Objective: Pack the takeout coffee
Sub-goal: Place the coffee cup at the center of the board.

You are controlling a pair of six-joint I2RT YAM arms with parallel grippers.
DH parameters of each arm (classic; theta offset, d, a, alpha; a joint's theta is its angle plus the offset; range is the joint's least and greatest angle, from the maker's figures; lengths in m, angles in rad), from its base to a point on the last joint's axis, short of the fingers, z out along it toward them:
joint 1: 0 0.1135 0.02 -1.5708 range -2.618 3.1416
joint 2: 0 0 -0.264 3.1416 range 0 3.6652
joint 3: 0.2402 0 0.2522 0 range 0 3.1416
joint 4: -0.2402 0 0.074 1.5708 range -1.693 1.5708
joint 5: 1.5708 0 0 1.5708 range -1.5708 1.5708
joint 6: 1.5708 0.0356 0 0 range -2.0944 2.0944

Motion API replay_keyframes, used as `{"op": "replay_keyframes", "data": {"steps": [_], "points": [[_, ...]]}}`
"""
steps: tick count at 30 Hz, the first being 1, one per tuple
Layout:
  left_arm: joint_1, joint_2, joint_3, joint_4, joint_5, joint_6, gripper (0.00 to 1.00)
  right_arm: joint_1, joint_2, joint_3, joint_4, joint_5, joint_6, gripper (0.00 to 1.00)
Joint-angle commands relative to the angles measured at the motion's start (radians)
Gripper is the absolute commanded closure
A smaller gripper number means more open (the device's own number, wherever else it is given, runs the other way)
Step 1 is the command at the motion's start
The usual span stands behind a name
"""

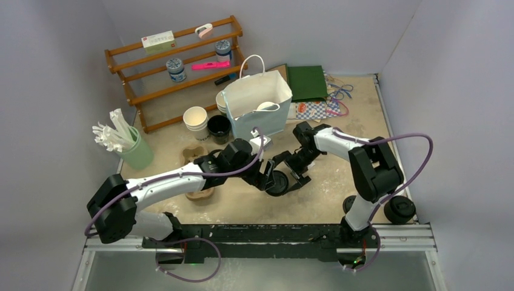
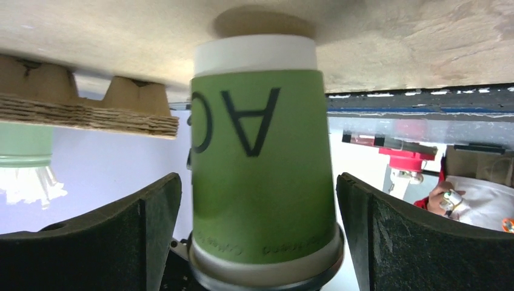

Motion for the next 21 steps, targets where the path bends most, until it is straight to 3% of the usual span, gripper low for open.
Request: {"op": "replay_keyframes", "data": {"steps": [1,12,21], "points": [[-0.003,0.051,-0.001,0.071,-0.037,0.013,0.22,-0.025,-0.028,0.079,-0.084,0.055,-0.032,0.01],[-0.003,0.073,0.043,0.077,-0.060,0.006,0.22,-0.093,-0.114,0.316,-0.357,0.366,-0.279,0.01],[-0.002,-0.111,0.145,-0.157,-0.188,0.011,0.16,-0.068,-0.293,0.343,-0.318,0.570,-0.485,0.01]]}}
